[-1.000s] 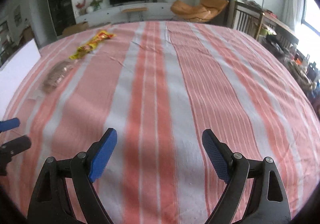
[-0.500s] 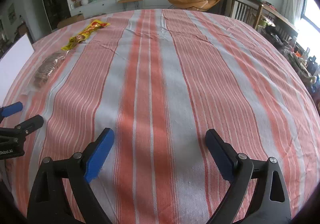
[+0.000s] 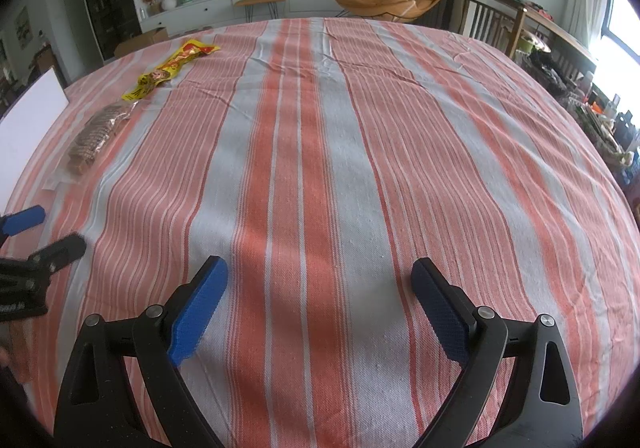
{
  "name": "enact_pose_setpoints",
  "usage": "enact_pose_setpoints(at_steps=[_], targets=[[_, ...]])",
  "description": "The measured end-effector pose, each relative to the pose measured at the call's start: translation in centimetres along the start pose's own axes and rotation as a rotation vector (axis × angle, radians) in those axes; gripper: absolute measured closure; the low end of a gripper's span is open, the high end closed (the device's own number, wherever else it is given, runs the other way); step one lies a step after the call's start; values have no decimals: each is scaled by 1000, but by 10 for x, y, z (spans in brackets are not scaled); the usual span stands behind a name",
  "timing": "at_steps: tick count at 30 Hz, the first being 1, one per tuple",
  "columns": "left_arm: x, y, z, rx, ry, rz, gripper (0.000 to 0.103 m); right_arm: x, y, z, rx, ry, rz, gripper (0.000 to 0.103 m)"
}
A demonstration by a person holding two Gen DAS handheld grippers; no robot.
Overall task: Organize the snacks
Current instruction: 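Lower the left tool over the clear bag of bread slices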
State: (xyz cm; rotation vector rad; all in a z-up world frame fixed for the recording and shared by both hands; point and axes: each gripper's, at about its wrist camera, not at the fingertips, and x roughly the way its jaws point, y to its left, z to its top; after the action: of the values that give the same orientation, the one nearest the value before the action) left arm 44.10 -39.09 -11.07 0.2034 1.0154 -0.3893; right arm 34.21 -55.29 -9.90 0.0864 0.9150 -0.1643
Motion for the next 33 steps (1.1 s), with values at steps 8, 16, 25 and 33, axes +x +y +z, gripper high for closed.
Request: enact_pose_setpoints(at_steps=[8, 16, 25, 33], targets=[[-5, 43, 82, -74, 34, -131, 0, 0, 0, 0, 0, 0, 0, 8], [56, 59, 117, -154, 75, -27, 38, 1, 0, 0, 0, 0, 1, 8], [0, 72, 44, -193, 4, -28, 58, 1, 0, 0, 0, 0, 4, 8], [-8, 77, -4, -206, -28, 15, 1, 1, 0, 0, 0, 0, 3, 8]])
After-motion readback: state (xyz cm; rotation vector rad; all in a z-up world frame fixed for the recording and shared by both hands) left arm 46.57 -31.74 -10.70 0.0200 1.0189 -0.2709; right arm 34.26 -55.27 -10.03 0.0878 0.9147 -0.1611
